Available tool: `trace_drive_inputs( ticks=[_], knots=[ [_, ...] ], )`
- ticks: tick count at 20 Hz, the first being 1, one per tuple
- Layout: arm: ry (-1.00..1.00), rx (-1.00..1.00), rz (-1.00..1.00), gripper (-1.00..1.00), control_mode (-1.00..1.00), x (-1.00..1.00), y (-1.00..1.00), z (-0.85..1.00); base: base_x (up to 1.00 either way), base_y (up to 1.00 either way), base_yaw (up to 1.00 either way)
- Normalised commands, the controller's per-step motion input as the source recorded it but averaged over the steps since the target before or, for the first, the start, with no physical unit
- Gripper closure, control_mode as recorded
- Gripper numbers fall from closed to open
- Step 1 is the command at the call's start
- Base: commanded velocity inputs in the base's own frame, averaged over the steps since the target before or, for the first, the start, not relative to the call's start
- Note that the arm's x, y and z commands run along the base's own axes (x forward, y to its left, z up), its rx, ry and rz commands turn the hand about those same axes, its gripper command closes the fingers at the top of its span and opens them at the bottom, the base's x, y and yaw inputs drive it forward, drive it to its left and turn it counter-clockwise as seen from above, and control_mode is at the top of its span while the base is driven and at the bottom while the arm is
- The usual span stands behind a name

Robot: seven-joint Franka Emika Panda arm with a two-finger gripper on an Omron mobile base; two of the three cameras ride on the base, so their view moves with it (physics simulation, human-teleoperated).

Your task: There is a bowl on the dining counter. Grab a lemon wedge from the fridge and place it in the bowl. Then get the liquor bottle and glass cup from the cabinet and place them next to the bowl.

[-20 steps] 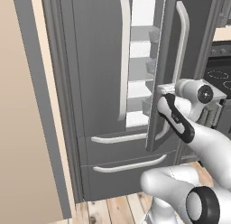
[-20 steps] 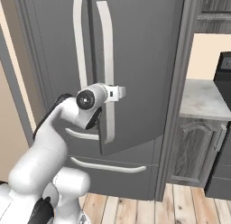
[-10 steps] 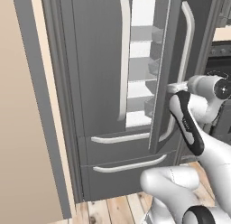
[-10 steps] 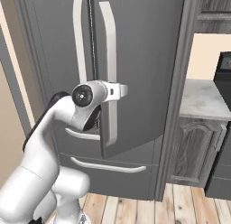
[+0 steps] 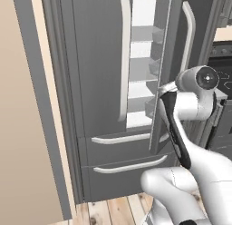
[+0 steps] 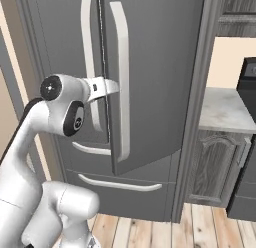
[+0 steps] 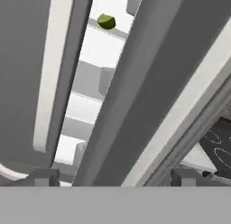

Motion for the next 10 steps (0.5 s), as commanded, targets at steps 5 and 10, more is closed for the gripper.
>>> trace_drive_inputs(
  ticks=[5,10],
  knots=[
    [0.40,-0.38,-0.02,-1.00,-1.00,0.42,0.88,0.16,0.00,0.00,0.00],
    [0.19,-0.25,-0.10,-1.00,-1.00,0.58,0.49,-0.10,0.00,0.00,0.00]
  ],
)
